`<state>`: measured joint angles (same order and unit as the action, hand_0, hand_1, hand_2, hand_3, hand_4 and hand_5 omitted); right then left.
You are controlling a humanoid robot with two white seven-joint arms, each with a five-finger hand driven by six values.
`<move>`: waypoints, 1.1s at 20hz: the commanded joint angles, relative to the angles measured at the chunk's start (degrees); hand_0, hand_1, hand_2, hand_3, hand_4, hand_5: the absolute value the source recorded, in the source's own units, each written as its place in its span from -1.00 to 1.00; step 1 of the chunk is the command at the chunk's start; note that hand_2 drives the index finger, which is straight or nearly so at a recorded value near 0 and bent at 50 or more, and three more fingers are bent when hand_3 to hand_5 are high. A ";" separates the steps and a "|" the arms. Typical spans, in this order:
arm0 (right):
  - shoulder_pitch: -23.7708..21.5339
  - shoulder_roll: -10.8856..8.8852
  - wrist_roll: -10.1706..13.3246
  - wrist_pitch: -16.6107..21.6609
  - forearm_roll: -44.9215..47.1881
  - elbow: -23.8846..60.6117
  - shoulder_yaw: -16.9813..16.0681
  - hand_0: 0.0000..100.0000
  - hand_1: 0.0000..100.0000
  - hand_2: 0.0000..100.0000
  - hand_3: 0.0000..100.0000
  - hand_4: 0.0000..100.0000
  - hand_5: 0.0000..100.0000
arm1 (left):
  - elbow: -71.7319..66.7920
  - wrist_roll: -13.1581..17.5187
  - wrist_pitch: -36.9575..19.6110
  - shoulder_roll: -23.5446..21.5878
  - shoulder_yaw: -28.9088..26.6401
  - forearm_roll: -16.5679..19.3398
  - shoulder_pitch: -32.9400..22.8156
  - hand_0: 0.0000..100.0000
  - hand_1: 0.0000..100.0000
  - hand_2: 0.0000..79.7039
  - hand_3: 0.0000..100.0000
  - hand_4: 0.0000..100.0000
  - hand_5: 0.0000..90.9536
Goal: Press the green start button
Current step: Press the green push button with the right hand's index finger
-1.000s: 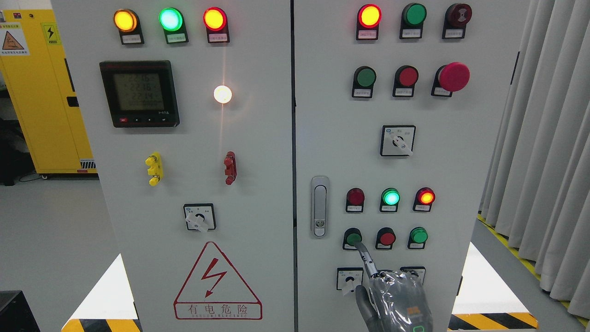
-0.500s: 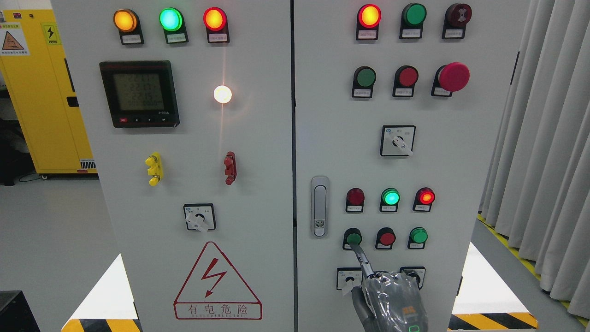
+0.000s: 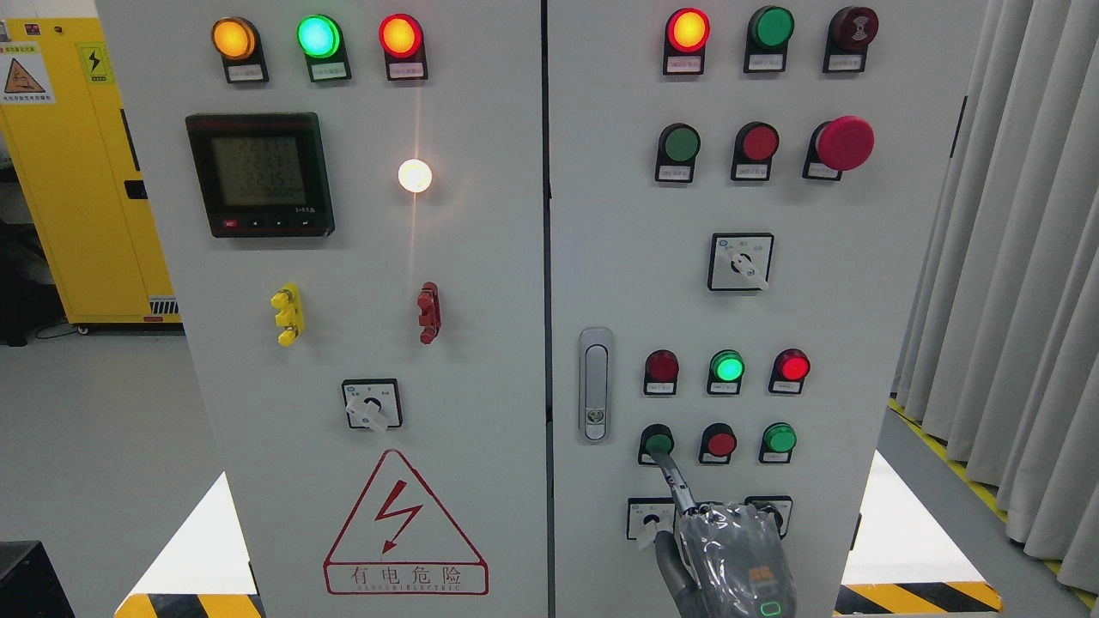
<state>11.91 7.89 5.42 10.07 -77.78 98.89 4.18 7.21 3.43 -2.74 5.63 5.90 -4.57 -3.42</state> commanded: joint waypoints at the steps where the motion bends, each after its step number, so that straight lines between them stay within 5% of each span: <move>1: 0.31 0.02 -0.41 -0.05 0.09 -0.54 -0.75 0.38 1.00 -1.00 0.95 0.96 1.00 | 0.00 0.00 0.01 0.00 -0.01 0.00 0.00 -0.76 0.11 -1.00 -1.00 -1.00 -1.00; 22: 0.49 0.19 -1.64 0.04 1.50 0.34 -3.21 0.42 1.00 -1.00 0.97 1.00 1.00 | 0.00 0.00 0.01 0.00 -0.01 0.00 0.00 -0.76 0.11 -1.00 -1.00 -1.00 -1.00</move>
<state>12.59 7.97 3.76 10.16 -76.42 98.64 4.23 7.20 3.43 -2.74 5.63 5.90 -4.57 -3.42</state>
